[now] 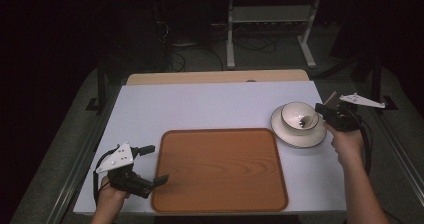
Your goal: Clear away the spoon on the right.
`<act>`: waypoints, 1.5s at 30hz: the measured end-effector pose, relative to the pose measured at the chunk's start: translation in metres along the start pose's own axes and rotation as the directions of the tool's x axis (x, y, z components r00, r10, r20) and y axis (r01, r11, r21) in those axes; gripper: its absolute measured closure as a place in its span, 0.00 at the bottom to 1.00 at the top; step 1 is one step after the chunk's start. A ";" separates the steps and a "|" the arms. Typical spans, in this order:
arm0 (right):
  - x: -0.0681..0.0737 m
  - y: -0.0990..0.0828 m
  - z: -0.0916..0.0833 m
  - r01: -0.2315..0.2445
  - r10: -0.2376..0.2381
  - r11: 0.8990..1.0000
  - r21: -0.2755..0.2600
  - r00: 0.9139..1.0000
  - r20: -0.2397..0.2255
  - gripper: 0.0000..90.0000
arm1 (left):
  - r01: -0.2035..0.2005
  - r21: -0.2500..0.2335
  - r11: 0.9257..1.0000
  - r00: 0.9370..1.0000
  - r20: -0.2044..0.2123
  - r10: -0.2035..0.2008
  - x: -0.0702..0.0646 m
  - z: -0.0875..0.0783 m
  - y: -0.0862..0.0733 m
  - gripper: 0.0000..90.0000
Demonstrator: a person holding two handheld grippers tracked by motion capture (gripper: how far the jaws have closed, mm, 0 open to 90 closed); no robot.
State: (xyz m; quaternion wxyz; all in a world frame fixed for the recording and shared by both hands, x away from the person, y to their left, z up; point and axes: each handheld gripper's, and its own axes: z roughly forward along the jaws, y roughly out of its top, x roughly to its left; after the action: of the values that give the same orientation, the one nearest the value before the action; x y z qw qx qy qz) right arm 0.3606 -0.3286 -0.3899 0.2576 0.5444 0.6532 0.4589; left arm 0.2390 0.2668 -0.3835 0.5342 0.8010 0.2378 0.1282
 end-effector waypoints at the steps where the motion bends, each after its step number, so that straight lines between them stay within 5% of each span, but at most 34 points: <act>1: 0.001 0.001 -0.001 0.000 0.000 1.000 -0.005 1.000 -0.003 0.98 | 0.000 0.000 1.000 1.000 0.000 0.000 0.000 0.000 0.000 0.00; 15: 0.020 0.027 -0.026 0.072 -0.077 0.993 -0.088 0.996 -0.049 0.98 | -0.001 -0.001 1.000 1.000 -0.001 0.001 0.000 0.000 0.000 0.00; 26: 0.042 0.039 -0.041 0.137 -0.152 0.985 -0.110 0.978 -0.142 0.98 | -0.007 -0.003 1.000 1.000 0.001 0.007 0.000 0.000 0.000 0.00; 35: 0.061 0.039 -0.049 0.202 -0.218 0.975 -0.087 0.946 -0.241 0.98 | -0.008 -0.007 1.000 1.000 0.004 0.008 0.000 0.000 0.001 0.00; 42: 0.077 0.039 -0.049 0.251 -0.263 0.965 -0.080 0.899 -0.349 0.98 | -0.007 -0.010 1.000 1.000 0.003 0.007 0.000 0.000 0.001 0.00; 43: 0.077 0.039 -0.049 0.251 -0.263 0.965 -0.080 0.899 -0.349 0.98 | -0.007 -0.010 1.000 1.000 0.003 0.007 0.000 0.000 0.001 0.00; 44: 0.083 0.039 -0.047 0.274 -0.280 0.959 -0.072 0.883 -0.375 0.98 | -0.009 -0.008 1.000 1.000 0.005 0.009 0.000 0.000 0.001 0.00; 45: 0.085 0.038 -0.047 0.283 -0.288 0.957 -0.071 0.879 -0.381 0.98 | -0.009 -0.009 1.000 1.000 0.005 0.009 0.000 0.000 0.001 0.00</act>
State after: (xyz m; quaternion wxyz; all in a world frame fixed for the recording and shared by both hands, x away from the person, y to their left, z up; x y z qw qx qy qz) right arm 0.3165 -0.2635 -0.3213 0.1918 0.3391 0.7610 0.5188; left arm 0.2396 0.2662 -0.3827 0.5379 0.7999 0.2324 0.1296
